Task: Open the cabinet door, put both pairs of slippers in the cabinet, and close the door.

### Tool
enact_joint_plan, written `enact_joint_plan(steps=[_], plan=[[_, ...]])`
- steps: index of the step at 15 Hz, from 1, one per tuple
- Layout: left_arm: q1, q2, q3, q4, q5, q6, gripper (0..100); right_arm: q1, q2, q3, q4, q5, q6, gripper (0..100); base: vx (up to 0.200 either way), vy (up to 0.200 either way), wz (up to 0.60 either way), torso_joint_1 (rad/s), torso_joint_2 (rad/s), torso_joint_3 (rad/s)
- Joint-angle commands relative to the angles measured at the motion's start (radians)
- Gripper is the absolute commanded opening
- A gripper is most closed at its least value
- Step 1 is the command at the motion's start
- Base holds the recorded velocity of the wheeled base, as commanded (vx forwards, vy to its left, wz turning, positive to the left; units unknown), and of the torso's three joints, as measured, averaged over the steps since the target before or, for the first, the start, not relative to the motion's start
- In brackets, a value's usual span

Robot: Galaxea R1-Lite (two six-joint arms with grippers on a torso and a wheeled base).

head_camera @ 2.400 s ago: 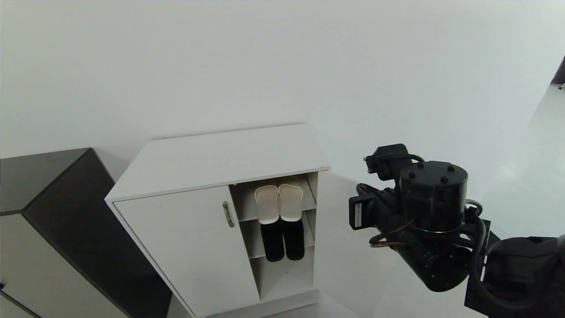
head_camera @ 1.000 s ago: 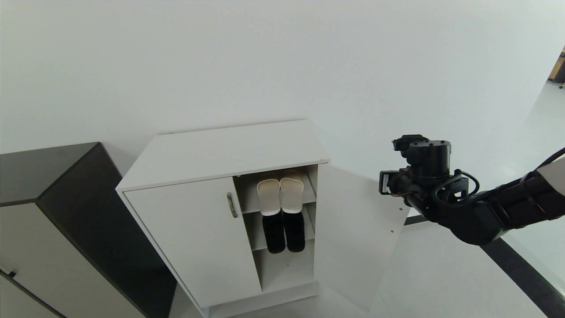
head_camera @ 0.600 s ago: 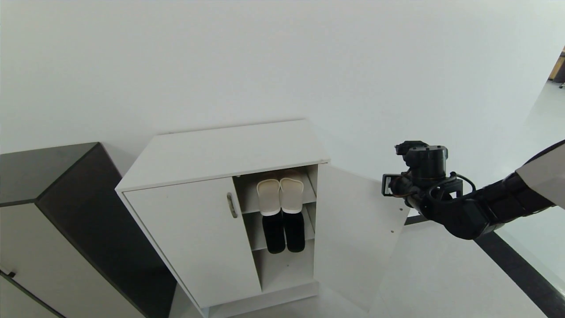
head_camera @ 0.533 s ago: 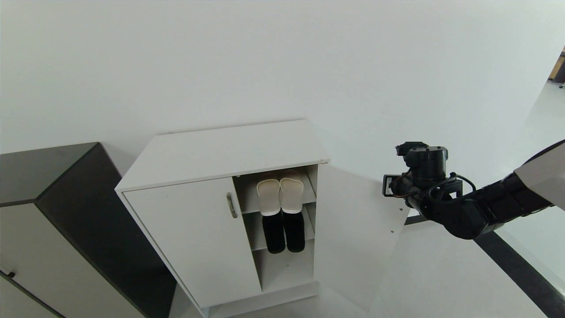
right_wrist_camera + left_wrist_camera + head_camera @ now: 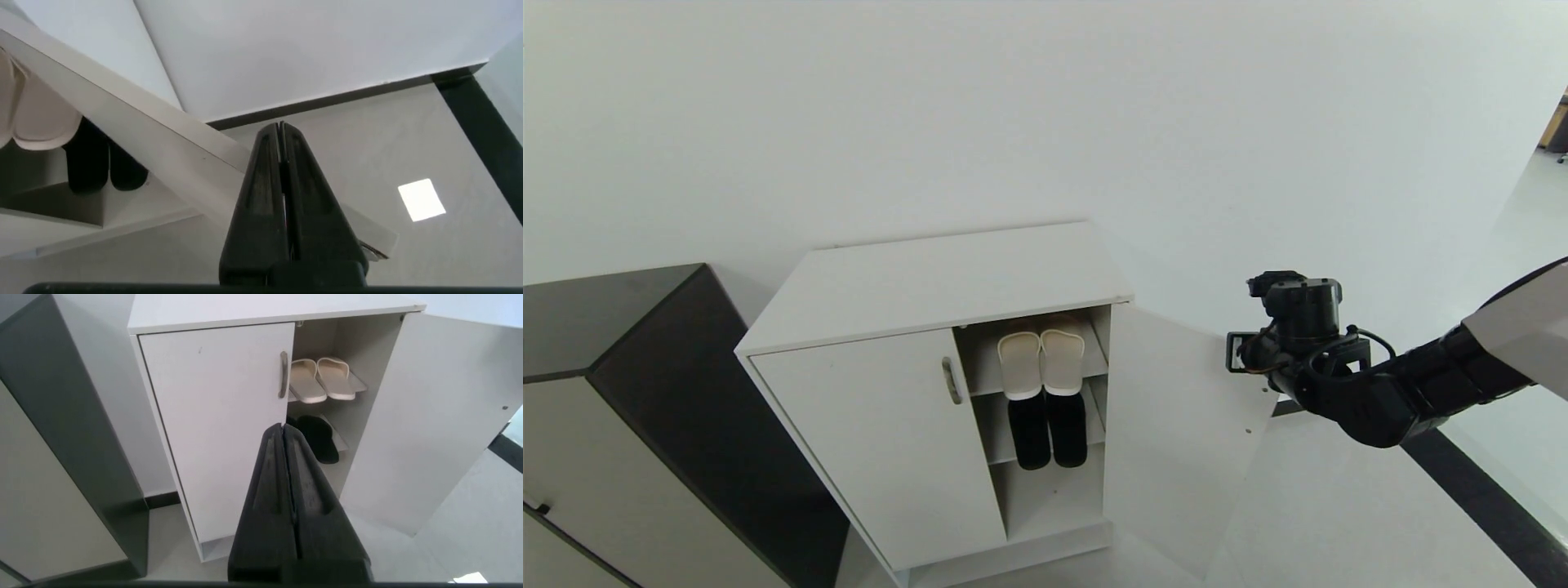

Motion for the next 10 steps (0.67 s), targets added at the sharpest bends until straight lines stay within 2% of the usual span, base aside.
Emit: enact_joint_plan(steps=[1, 10], plan=[[0.0, 0.0, -0.001, 0.0, 0.0, -0.001, 0, 0.021, -0.014, 0.019, 0.0, -0.001, 0.0, 0, 0.0, 0.0, 0.0, 0.0, 0.0, 0.0], [0.0, 0.0, -0.001, 0.0, 0.0, -0.001, 0, 0.316, -0.204, 0.209, -0.006, -0.007, 0.003, 0, 0.0, 0.0, 0.0, 0.0, 0.0, 0.0]])
